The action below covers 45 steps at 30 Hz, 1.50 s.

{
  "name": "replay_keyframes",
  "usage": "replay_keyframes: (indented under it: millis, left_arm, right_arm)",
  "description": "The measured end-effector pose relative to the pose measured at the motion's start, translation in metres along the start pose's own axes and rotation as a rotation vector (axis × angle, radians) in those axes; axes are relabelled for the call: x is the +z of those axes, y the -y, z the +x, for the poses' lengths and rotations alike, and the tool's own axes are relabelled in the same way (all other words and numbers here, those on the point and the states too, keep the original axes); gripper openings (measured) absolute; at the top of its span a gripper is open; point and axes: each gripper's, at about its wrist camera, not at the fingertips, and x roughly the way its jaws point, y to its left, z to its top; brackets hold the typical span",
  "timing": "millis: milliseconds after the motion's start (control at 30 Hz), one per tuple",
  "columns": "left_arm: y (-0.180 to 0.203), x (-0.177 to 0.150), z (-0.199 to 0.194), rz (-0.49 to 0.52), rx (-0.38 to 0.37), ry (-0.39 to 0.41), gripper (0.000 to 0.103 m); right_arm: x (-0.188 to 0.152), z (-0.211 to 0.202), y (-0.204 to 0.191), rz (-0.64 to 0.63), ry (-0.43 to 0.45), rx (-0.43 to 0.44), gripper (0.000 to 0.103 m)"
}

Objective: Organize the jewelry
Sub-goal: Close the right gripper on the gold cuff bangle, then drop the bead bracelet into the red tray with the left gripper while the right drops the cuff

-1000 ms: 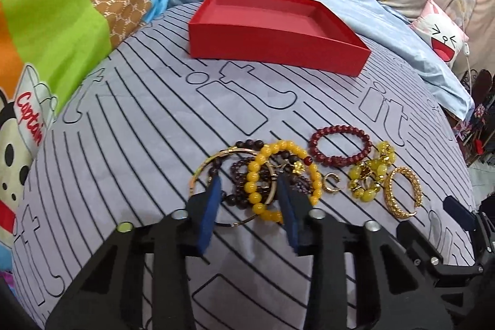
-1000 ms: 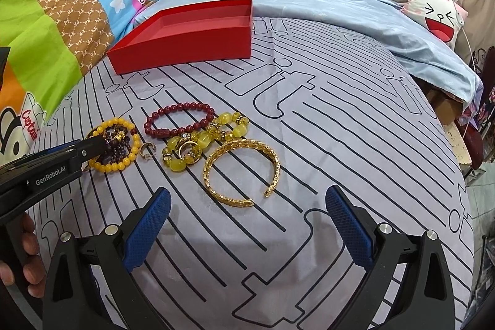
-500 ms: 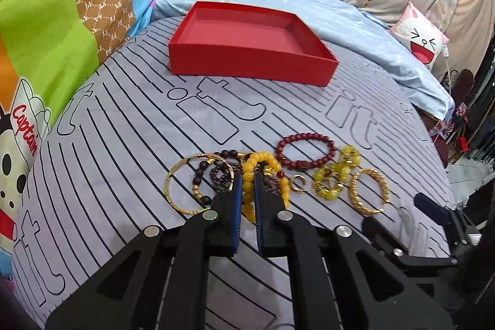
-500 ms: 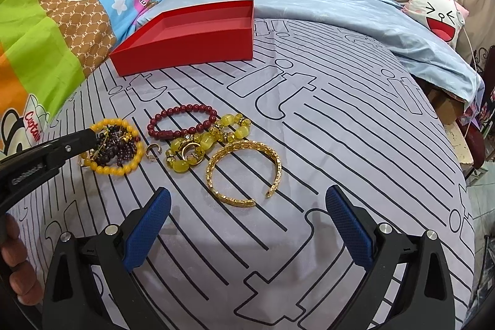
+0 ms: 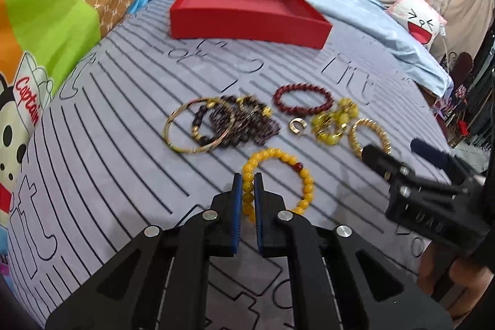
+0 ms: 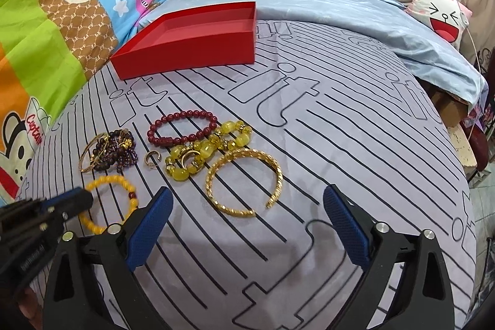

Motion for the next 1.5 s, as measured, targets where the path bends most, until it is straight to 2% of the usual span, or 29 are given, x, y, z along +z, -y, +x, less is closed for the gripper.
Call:
replay_keyframes:
  millis: [300, 367, 500, 567, 900, 1133, 1267, 1500]
  left_arm:
    - [-0.005, -0.004, 0.007, 0.007, 0.022, -0.006, 0.007]
    - [-0.005, -0.004, 0.007, 0.009, 0.024, -0.003, 0.007]
    - [-0.004, -0.004, 0.007, 0.009, 0.024, 0.000, 0.007]
    - [-0.004, -0.004, 0.007, 0.010, 0.024, 0.000, 0.007]
    - [-0.004, 0.000, -0.004, -0.003, -0.003, 0.013, 0.007]
    - [0.010, 0.014, -0.031, 0.032, -0.053, 0.070, 0.007]
    - [0.023, 0.028, -0.045, 0.072, -0.078, 0.106, 0.007]
    - [0.042, 0.082, -0.061, 0.146, -0.094, 0.191, 0.007]
  right_arm:
    - [0.007, 0.019, -0.005, -0.035, -0.022, -0.015, 0.077]
    - [0.007, 0.024, -0.004, -0.034, -0.038, -0.011, 0.068]
    - [0.005, 0.024, -0.004, -0.046, -0.029, -0.010, 0.063]
    - [0.005, 0.023, -0.003, -0.046, -0.028, -0.006, 0.057]
    - [0.000, 0.005, 0.000, -0.014, -0.028, 0.035, 0.057]
    - [0.005, -0.015, -0.001, -0.007, -0.004, 0.063, 0.057]
    - [0.017, -0.024, -0.002, -0.012, 0.020, 0.079, 0.057]
    - [0.061, -0.025, -0.001, -0.023, 0.065, 0.110, 0.057]
